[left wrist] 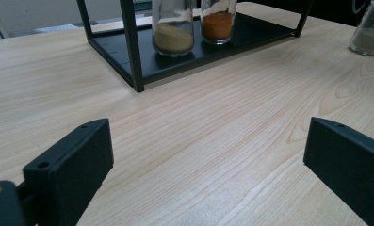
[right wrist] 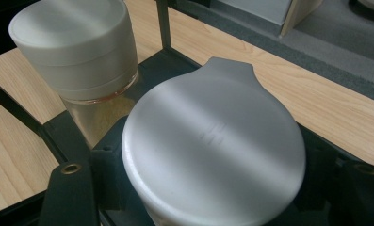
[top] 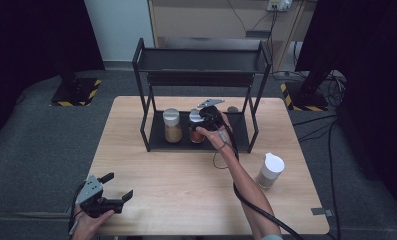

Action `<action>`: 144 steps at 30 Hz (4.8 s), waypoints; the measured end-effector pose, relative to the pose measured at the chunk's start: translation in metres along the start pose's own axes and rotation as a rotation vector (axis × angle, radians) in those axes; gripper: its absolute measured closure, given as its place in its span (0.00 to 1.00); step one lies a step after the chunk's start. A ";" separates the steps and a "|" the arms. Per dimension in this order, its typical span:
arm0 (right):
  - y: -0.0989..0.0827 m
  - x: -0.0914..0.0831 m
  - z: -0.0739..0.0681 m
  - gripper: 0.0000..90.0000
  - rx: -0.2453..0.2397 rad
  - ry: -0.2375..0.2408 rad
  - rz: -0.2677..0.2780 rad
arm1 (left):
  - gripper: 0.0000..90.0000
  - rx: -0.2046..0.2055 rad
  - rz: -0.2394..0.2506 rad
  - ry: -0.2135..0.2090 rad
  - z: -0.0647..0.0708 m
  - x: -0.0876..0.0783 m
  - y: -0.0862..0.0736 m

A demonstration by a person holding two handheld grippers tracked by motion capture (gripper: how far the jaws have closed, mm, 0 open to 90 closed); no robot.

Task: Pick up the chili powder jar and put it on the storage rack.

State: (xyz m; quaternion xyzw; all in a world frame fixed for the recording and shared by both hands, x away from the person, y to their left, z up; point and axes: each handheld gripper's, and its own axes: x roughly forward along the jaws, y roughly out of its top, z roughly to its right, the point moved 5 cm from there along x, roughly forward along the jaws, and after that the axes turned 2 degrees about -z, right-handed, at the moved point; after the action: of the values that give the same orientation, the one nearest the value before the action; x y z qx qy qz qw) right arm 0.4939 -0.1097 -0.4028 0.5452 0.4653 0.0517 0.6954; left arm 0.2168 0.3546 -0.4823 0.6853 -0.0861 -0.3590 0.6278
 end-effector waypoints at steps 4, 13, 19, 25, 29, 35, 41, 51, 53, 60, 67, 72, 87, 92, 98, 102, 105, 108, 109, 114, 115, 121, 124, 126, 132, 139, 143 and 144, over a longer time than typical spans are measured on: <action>0.000 0.000 -0.001 0.34 -0.007 0.001 0.000 | 0.01 0.003 -0.001 -0.001 0.000 0.000 0.000; -0.003 0.001 0.001 0.24 0.008 -0.001 0.004 | 0.01 0.003 -0.001 0.002 0.000 0.000 0.000; 0.002 -0.010 0.005 0.10 0.000 -0.006 0.008 | 0.01 0.002 -0.001 0.002 0.001 0.000 0.000; 0.014 -0.036 0.005 0.09 -0.005 -0.002 0.069 | 0.01 0.001 -0.001 0.003 0.001 0.000 0.000; 0.019 -0.051 0.005 0.09 -0.001 0.010 0.103 | 0.01 -0.004 0.002 0.002 0.000 0.000 0.000; 0.030 -0.088 -0.003 0.10 -0.045 0.026 0.129 | 0.01 -0.005 0.004 0.001 0.000 -0.001 0.000; 0.031 -0.125 -0.009 0.10 -0.087 0.056 0.167 | 0.01 -0.007 0.005 0.000 0.000 -0.001 0.000; 0.011 -0.178 -0.023 0.11 -0.142 0.078 0.200 | 0.01 -0.004 0.003 -0.003 0.000 0.000 0.000; 0.006 -0.188 -0.025 0.11 -0.147 0.085 0.210 | 0.01 -0.004 0.003 -0.004 0.000 0.000 0.000; -0.014 -0.217 -0.033 0.09 -0.162 0.075 0.223 | 0.01 -0.002 0.001 -0.008 0.000 0.000 0.000; -0.039 -0.241 -0.039 0.09 -0.164 0.070 0.245 | 0.01 -0.003 0.002 -0.009 0.000 0.000 0.000; -0.064 -0.255 -0.042 0.09 -0.146 0.059 0.264 | 0.01 -0.003 0.002 -0.009 0.000 0.000 0.000; -0.134 -0.280 -0.046 0.05 -0.059 -0.033 0.290 | 0.01 -0.023 0.016 -0.020 -0.002 -0.001 -0.001; -0.151 -0.287 -0.047 0.05 -0.036 -0.079 0.298 | 0.01 -0.033 0.021 -0.024 -0.003 -0.001 -0.001; -0.173 -0.298 -0.045 0.05 0.006 -0.121 0.295 | 0.01 -0.029 0.018 -0.025 -0.002 -0.001 -0.001; -0.185 -0.302 -0.045 0.05 0.024 -0.154 0.292 | 0.01 -0.029 0.020 -0.023 -0.002 -0.001 -0.001; -0.193 -0.302 -0.045 0.05 0.029 -0.172 0.280 | 0.01 -0.029 0.022 -0.022 -0.002 -0.002 -0.001; -0.202 -0.299 -0.044 0.05 0.047 -0.189 0.261 | 0.01 -0.027 0.023 -0.021 -0.002 -0.002 -0.001; -0.204 -0.298 -0.044 0.05 0.053 -0.191 0.258 | 0.01 -0.027 0.023 -0.021 -0.002 -0.002 -0.001; -0.215 -0.294 -0.041 0.05 0.074 -0.206 0.243 | 0.01 -0.025 0.024 -0.022 -0.002 -0.002 -0.001; -0.217 -0.293 -0.041 0.05 0.077 -0.210 0.240 | 0.01 -0.025 0.024 -0.023 -0.002 -0.002 -0.001; -0.226 -0.290 -0.038 0.05 0.094 -0.220 0.232 | 0.01 -0.019 0.024 -0.026 -0.002 -0.002 -0.001; -0.231 -0.288 -0.036 0.05 0.107 -0.223 0.227 | 0.01 -0.018 0.025 -0.027 -0.001 -0.002 -0.001; -0.234 -0.286 -0.036 0.05 0.107 -0.226 0.225 | 0.01 -0.018 0.025 -0.027 -0.001 -0.002 -0.001; -0.242 -0.282 -0.036 0.05 0.102 -0.234 0.211 | 0.01 -0.013 0.024 -0.031 -0.001 -0.001 0.000; -0.243 -0.280 -0.037 0.05 0.093 -0.237 0.202 | 0.01 -0.011 0.023 -0.031 -0.001 -0.001 0.000; -0.243 -0.280 -0.037 0.05 0.097 -0.236 0.198 | 0.01 -0.006 0.025 -0.031 -0.001 -0.001 0.000; -0.244 -0.280 -0.037 0.05 0.096 -0.238 0.200 | 0.01 -0.004 0.027 -0.033 0.000 -0.001 0.000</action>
State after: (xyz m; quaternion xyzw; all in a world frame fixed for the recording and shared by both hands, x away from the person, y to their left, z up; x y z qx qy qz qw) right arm 0.2042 -0.3436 -0.4329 0.6238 0.3248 0.0334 0.7101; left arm 0.2159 0.3559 -0.4821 0.6766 -0.1051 -0.3619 0.6326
